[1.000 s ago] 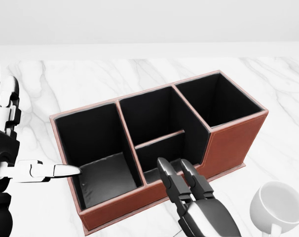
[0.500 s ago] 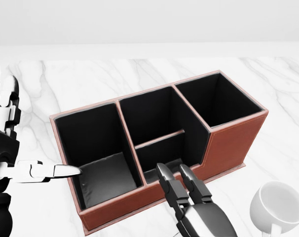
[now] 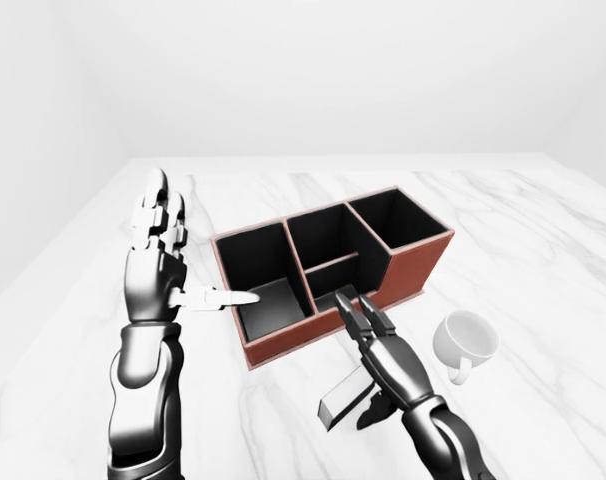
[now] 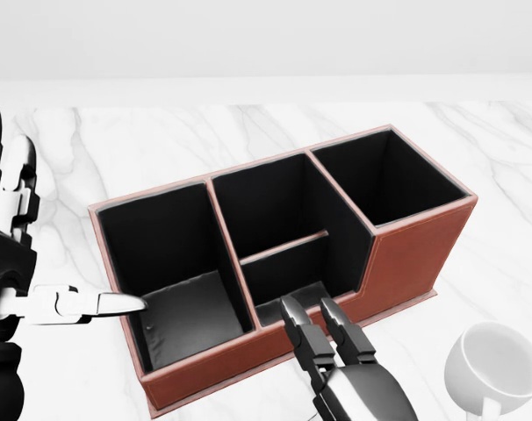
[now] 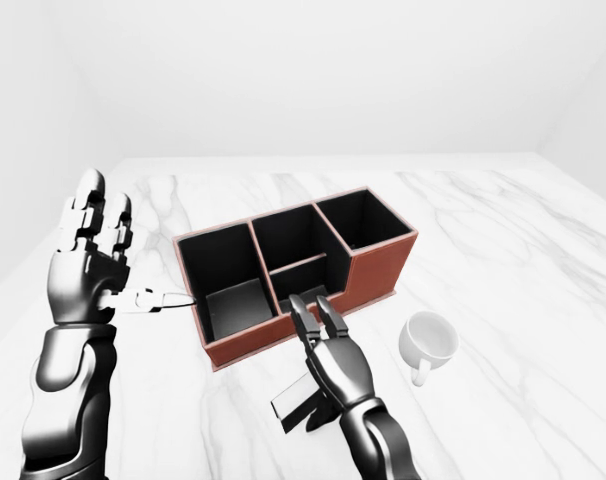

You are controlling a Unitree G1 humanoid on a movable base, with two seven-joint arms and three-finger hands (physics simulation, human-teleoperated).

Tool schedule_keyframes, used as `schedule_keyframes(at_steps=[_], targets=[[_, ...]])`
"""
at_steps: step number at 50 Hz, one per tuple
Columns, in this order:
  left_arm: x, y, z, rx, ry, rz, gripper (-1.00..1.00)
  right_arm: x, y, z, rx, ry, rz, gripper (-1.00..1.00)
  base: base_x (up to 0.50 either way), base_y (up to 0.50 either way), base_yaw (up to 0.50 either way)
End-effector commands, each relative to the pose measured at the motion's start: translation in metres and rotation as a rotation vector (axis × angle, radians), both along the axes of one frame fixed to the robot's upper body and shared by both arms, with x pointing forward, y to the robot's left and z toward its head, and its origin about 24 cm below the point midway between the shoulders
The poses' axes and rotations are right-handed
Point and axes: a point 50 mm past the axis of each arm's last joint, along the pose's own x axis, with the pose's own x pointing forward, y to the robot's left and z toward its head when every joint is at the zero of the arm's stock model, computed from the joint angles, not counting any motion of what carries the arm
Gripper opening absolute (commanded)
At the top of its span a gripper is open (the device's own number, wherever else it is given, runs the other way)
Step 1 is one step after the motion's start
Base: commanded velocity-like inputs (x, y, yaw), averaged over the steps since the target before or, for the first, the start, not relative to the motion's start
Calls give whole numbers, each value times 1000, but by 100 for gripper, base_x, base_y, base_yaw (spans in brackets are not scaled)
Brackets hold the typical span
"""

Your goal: Pick up the book and place it in the front compartment of the caddy.

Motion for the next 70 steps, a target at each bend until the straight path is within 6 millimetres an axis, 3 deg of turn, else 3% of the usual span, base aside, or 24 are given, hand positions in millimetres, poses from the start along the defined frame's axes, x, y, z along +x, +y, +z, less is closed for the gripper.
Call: schedule_keyframes(at_steps=[1, 70], targets=[[0, 0, -2, 0, 9, -1, 100, 3, -1, -6, -13, 12, -9, 100, 0, 0, 0], [1, -1, -4, 3, 16, -3, 100, 12, -3, -24, -48, 58, -30, 100, 0, 0, 0]])
